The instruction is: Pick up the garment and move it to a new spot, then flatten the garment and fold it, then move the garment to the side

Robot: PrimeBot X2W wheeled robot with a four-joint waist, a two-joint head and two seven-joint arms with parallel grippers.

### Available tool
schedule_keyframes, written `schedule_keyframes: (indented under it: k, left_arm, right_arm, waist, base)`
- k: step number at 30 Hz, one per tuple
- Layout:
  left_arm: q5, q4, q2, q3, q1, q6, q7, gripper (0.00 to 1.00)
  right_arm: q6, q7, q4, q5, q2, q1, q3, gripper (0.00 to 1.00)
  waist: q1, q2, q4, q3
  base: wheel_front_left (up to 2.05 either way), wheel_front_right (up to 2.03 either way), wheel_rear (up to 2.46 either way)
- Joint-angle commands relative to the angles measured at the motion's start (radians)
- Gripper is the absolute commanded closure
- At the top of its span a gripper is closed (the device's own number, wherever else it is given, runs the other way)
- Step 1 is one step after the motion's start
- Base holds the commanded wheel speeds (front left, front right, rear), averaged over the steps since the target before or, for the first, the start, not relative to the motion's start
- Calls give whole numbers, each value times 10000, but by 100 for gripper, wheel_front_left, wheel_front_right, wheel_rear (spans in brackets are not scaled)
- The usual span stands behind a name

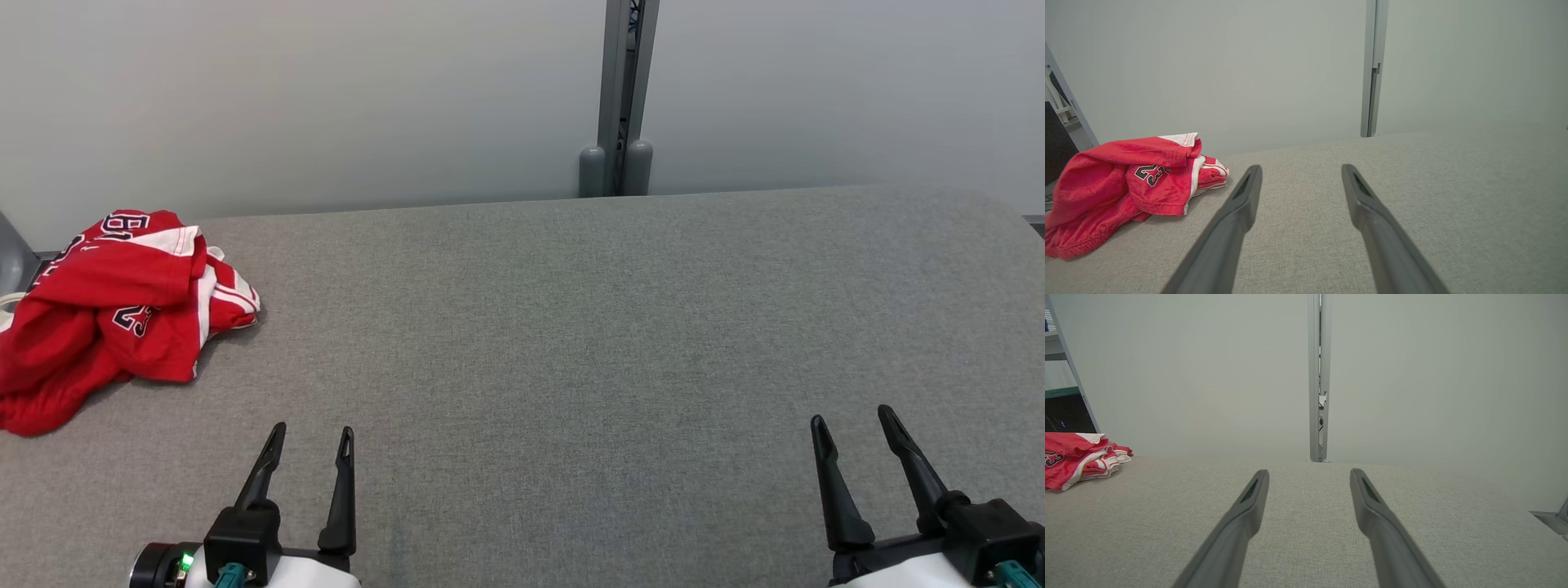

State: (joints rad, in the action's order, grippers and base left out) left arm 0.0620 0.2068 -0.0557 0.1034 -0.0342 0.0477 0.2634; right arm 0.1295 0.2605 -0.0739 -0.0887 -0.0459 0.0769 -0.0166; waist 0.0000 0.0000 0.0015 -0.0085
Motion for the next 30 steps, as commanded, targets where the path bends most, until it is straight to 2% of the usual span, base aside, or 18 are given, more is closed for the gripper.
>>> schedule_keyframes:
  k: [1, 30]
  left_arm:
    - [-35, 15, -28, -41, -2, -41, 21, 0]
    - [-146, 169, 25, -110, 164, -192, 21, 0]
  right_arm:
    - [22, 73, 49, -14, -81, 91, 17, 0]
    - [22, 66, 62, -131, -80, 82, 32, 0]
  waist:
    - [0, 0, 4, 2]
    - [0, 0, 149, -22]
  base:
    - [0, 0, 0]
    - [0, 0, 0]
